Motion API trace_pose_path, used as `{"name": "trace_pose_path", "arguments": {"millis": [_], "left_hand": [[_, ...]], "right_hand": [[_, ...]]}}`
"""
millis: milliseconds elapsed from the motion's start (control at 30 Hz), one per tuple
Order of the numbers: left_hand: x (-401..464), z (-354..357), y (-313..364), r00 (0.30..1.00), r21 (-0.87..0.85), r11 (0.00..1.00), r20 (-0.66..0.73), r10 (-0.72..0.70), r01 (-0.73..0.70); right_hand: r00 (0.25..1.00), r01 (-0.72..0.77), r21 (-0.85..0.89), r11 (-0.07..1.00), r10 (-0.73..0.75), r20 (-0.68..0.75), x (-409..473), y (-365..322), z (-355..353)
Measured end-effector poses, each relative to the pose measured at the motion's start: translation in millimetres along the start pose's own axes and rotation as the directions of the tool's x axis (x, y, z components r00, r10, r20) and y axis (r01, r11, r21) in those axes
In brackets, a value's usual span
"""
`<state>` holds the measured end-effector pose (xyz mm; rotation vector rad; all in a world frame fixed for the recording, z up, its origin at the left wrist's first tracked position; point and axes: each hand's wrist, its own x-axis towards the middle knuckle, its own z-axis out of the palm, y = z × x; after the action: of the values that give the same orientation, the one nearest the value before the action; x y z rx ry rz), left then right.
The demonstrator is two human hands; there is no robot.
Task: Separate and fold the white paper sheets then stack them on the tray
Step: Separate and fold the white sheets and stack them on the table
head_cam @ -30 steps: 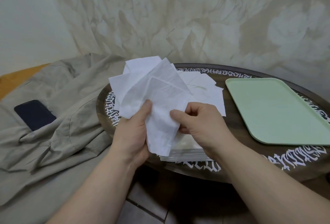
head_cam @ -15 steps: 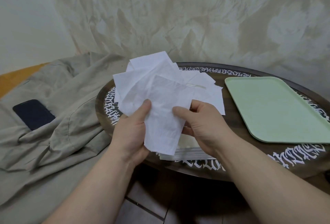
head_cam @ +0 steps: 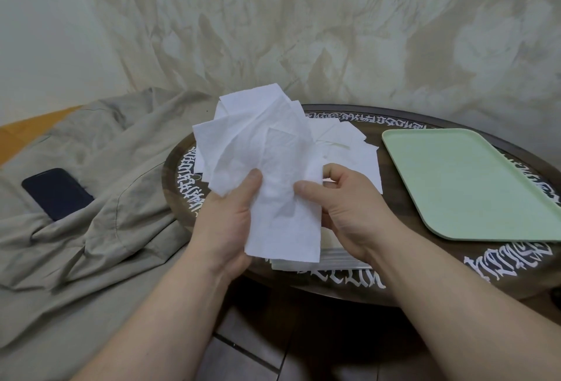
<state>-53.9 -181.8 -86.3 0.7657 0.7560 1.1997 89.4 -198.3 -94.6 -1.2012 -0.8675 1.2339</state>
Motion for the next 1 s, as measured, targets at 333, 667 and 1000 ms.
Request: {"name": "trace_pose_path", "arguments": {"millis": [333, 667, 1000], "left_hand": [[12.6, -9.4, 5.6, 0.987, -0.111, 0.991, -0.146, 0.062, -0.079], [-0.1, -4.7, -16.0, 0.970, 0.162, 0.983, 0.239, 0.051, -0.092], [3.9, -17.3, 15.2, 0.787, 0.062, 0.973, 0.577, -0.218, 0.223]], "right_hand": [[0.901, 0.106, -0.136, 0.985, -0.153, -0.406, 9.3, -13.0, -19.1], [0.965, 0.202, -0.287, 0.936, -0.240, -0.106, -1.8, -11.7, 9.2], [0.926, 0.344, -0.427, 0.836, -0.377, 0.007, -7.4, -12.5, -0.3]]}}
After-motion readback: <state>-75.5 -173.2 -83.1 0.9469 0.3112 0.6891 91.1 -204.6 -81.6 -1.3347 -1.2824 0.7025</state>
